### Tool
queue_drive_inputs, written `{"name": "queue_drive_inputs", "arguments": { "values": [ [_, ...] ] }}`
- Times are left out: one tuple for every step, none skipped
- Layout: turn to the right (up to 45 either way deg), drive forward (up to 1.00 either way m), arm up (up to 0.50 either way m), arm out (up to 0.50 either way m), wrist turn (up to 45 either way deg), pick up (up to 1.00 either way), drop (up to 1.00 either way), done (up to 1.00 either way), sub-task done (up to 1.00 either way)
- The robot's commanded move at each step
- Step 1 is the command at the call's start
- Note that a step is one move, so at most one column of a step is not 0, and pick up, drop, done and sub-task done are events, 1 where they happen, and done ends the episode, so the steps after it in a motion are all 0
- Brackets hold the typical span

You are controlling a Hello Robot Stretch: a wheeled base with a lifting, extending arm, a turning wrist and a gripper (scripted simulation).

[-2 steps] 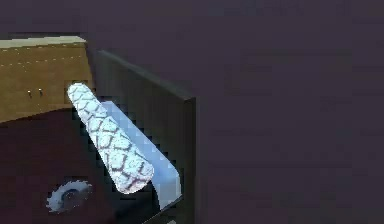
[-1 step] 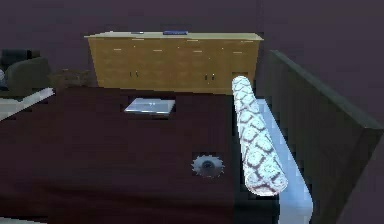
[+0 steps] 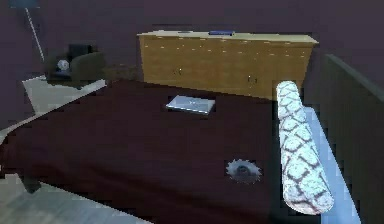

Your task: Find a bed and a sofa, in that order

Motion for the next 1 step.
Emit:
{"name": "queue_drive_inputs", "arguments": {
  "values": [
    [0.0, 0.0, 0.0, 0.0, 0.0, 0.0, 0.0, 0.0, 1.0]
  ]
}}
